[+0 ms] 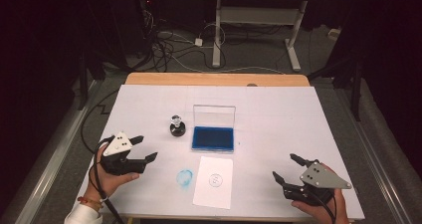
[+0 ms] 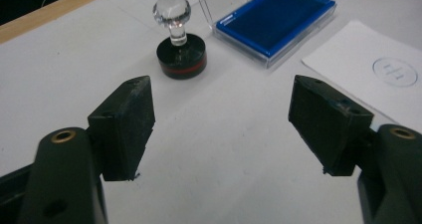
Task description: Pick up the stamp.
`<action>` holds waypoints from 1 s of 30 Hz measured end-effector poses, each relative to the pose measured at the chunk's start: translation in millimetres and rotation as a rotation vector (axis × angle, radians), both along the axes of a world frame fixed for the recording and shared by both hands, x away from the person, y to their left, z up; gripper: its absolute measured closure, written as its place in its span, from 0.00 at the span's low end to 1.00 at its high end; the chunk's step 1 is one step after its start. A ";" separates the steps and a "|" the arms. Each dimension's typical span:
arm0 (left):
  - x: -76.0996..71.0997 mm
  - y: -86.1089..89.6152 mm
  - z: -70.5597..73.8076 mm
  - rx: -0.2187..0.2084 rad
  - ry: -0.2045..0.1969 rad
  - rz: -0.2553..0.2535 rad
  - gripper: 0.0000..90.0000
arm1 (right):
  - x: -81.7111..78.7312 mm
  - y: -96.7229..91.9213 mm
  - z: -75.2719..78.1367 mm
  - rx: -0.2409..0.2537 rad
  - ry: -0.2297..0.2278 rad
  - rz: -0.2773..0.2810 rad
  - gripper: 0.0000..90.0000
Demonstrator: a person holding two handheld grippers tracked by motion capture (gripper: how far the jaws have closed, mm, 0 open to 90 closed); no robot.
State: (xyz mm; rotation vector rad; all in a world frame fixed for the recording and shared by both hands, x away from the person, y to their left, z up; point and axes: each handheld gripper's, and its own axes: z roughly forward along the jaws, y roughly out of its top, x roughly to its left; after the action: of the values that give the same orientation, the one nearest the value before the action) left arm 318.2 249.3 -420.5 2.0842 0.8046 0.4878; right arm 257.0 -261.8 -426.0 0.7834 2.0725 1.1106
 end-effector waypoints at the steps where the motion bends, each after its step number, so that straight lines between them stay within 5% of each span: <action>1: 2.1 -1.6 1.6 0.001 -0.007 -0.001 0.28 | 0.0 0.0 0.0 0.000 0.000 0.000 0.25; 11: 28.5 -12.3 4.6 -0.001 0.034 -0.015 0.23 | 0.1 -1.5 0.2 0.025 -0.001 -0.015 0.19; 14: 34.7 -16.5 3.4 0.034 0.040 -0.014 0.22 | 0.4 -2.0 0.0 0.034 0.005 -0.015 0.17; 21: 42.0 -23.4 2.1 0.072 0.027 -0.019 0.22 | 0.6 -3.3 -0.1 0.038 -0.005 -0.024 0.18; 30: 56.7 -27.5 0.9 0.060 0.028 -0.020 0.23 | 1.3 -2.0 -1.8 0.023 0.000 -0.021 0.21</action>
State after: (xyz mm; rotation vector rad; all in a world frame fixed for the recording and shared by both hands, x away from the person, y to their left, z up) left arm 374.9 221.8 -419.6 2.1568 0.7927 0.4785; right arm 258.3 -263.8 -427.7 0.8144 2.0504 1.1253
